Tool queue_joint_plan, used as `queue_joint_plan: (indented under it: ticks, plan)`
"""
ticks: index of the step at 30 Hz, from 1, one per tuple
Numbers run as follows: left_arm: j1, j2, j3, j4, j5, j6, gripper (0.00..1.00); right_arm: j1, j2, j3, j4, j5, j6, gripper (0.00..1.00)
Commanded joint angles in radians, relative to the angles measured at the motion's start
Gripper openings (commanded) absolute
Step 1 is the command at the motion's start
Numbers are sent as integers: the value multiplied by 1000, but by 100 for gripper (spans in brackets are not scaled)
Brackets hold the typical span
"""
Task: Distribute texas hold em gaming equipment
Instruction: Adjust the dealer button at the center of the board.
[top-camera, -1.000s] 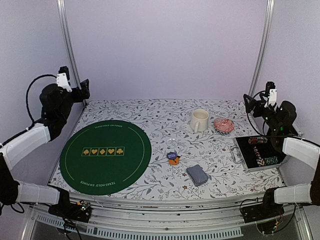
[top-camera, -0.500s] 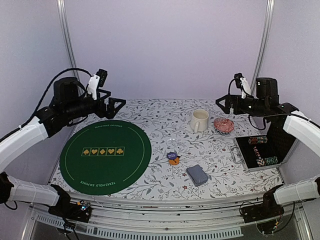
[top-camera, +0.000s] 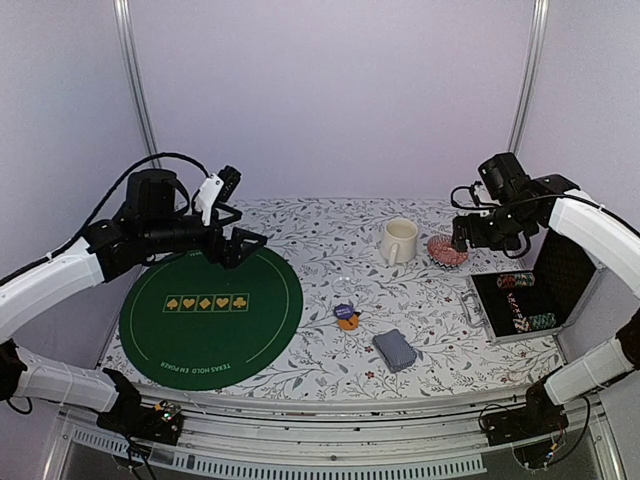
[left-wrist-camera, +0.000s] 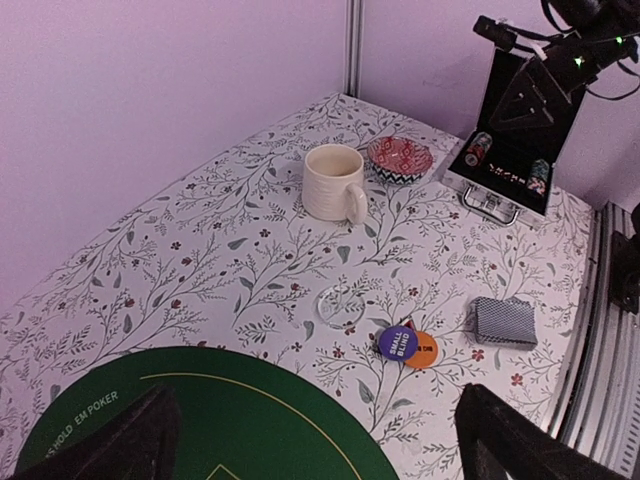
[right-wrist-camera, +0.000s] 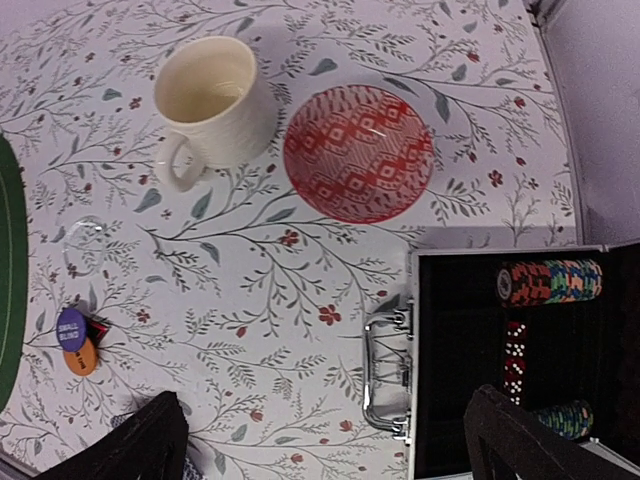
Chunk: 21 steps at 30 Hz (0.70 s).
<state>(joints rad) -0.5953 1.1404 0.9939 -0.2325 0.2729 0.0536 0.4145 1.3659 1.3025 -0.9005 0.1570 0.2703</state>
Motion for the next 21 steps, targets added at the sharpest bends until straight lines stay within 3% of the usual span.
queue_joint_plan:
  ticks: [1,12,21]
  plan:
    - [-14,6,-38,6,-8,35,98,-99,40,25,-109,101,-12,99]
    - [-20,45,-92,39,37,35,98,-89,87,14,-82,-75,48,98]
    - [-92,104,-93,45,146,45,98,148,183,-22,127,-337,183,92]
